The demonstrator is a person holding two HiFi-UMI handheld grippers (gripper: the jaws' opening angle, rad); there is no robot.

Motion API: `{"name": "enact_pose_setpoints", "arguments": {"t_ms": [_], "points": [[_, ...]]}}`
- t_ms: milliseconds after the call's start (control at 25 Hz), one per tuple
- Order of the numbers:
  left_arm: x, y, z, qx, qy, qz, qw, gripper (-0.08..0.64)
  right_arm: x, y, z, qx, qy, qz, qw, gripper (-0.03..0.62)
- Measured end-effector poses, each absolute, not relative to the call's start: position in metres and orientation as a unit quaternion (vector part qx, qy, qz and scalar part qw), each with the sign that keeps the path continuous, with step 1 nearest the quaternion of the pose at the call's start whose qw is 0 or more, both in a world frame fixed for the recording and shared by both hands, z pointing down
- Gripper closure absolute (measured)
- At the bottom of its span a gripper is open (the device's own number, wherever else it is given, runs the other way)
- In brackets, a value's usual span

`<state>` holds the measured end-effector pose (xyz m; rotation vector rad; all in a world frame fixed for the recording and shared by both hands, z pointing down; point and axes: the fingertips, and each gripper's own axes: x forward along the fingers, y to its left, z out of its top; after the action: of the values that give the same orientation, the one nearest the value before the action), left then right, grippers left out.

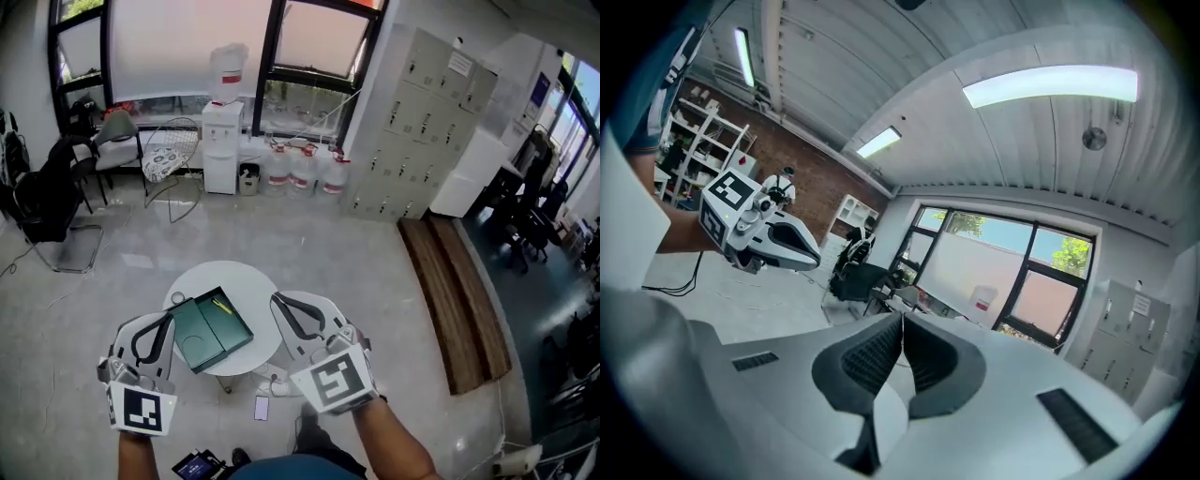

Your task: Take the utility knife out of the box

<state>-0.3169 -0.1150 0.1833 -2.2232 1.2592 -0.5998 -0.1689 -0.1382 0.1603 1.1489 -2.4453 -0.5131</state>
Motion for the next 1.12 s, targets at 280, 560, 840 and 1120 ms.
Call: {"name": "enact_pose_setpoints", "arguments": {"t_ms": [280,560,840,1120], "points": [[-0.285,-0.183,0.205,-0.79,0.503,-0.265,0.231,0.541,-0.148,-0.223,0.179,0.33,-0.908,-0.178,0.185,0.554],[-0.27,-0.242,0.26,-0.789,0.498,-0.301,0.199,0.54,-0.132,-0.296,0.224,0.303,-0.921,-0.157,0.189,0.554],[-0.267,-0.286,0.315,-0.792,0.481,-0.334,0.174,0.54,-0.12,-0.336,0.259,0.303,-0.92,-0.145,0.2,0.554],[-0.249,-0.345,0.384,-0.804,0.436,-0.371,0.159,0.54,-0.1,-0.384,0.307,0.313,-0.919,-0.122,0.208,0.554]]}}
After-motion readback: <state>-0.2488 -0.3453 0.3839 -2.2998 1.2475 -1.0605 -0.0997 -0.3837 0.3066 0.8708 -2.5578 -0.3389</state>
